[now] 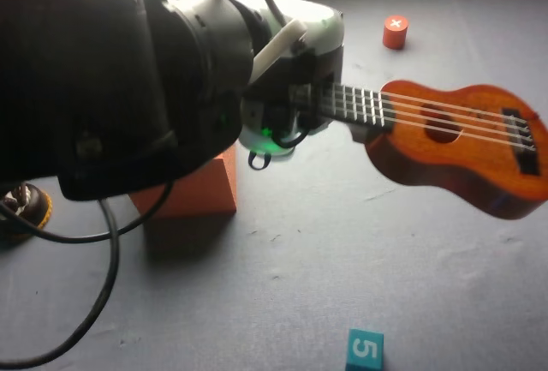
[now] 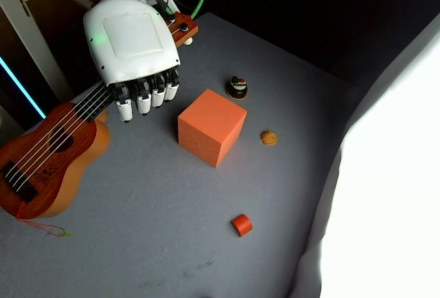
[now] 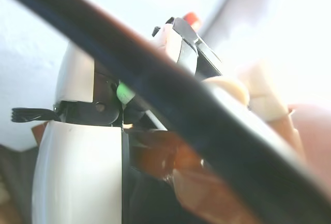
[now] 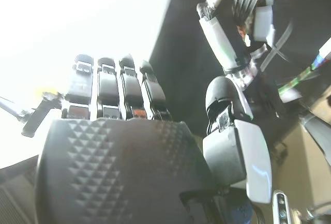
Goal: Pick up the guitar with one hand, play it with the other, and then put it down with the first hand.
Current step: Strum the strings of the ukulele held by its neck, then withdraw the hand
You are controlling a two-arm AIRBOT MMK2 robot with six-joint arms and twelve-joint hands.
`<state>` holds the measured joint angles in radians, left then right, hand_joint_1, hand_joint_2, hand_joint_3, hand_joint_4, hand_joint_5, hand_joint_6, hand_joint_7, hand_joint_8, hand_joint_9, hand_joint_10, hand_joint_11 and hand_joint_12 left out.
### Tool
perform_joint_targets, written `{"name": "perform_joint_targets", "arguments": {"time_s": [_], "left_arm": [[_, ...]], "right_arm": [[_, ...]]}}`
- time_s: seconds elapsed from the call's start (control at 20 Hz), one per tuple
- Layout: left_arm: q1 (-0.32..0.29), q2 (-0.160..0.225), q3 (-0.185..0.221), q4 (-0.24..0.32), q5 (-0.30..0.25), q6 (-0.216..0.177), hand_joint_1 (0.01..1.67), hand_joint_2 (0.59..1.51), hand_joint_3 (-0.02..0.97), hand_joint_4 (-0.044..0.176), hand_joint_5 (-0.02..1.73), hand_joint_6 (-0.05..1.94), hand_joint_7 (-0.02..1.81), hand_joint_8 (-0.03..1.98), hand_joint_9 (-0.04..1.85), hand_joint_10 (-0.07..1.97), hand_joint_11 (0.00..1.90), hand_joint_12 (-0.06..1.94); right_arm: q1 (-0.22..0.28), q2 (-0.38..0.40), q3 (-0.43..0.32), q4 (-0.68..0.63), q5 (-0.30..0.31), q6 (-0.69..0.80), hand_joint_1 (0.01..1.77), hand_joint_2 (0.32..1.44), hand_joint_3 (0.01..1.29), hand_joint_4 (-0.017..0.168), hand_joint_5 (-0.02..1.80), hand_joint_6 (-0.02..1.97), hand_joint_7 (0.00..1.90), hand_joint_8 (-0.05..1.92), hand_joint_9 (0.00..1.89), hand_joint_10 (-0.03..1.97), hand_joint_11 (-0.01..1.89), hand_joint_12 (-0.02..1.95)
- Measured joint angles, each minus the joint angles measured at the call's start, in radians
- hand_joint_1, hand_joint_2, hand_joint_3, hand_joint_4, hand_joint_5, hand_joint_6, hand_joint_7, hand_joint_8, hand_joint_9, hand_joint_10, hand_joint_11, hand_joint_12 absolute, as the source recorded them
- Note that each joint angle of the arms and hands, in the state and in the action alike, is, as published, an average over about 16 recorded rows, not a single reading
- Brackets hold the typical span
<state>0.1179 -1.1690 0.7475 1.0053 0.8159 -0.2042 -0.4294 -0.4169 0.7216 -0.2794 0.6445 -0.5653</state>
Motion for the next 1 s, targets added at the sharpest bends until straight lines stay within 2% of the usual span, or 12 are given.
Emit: {"name": "perform_joint_targets", "arguments": {"time_s": [0.25, 0.4, 0.65, 1.0], "left_arm": [[0.030, -0.001, 0.004, 0.039, -0.001, -0.049, 1.49, 1.085, -0.015, 0.073, 1.27, 1.89, 1.33, 1.98, 1.40, 1.91, 1.45, 1.93], [0.040, -0.001, 0.007, 0.058, -0.002, -0.063, 1.49, 1.085, -0.015, 0.071, 1.27, 1.89, 1.33, 1.98, 1.40, 1.91, 1.46, 1.93], [0.035, -0.002, 0.009, 0.068, -0.003, -0.056, 1.48, 1.085, -0.015, 0.067, 1.26, 1.89, 1.33, 1.98, 1.39, 1.91, 1.46, 1.93], [0.008, -0.003, 0.007, 0.061, -0.004, -0.033, 1.48, 1.085, -0.017, 0.060, 1.27, 1.89, 1.33, 1.98, 1.39, 1.91, 1.46, 1.93]], "right_arm": [[0.007, -0.003, 0.005, 0.033, -0.044, -0.011, 0.03, 1.30, 0.02, -0.003, 0.04, 0.02, 0.06, 0.01, 0.02, 0.00, 0.02, 0.00], [0.008, -0.005, 0.006, 0.038, -0.051, -0.012, 0.03, 1.30, 0.02, -0.003, 0.03, 0.02, 0.06, 0.01, 0.02, 0.00, 0.02, 0.00], [0.008, -0.006, 0.007, 0.025, -0.079, 0.011, 0.03, 1.30, 0.02, -0.003, 0.03, 0.02, 0.06, 0.01, 0.02, 0.00, 0.02, 0.00], [-0.005, -0.011, -0.002, -0.124, -0.162, 0.117, 0.03, 1.30, 0.02, -0.002, 0.03, 0.02, 0.05, 0.01, 0.02, 0.00, 0.02, 0.00]]}}
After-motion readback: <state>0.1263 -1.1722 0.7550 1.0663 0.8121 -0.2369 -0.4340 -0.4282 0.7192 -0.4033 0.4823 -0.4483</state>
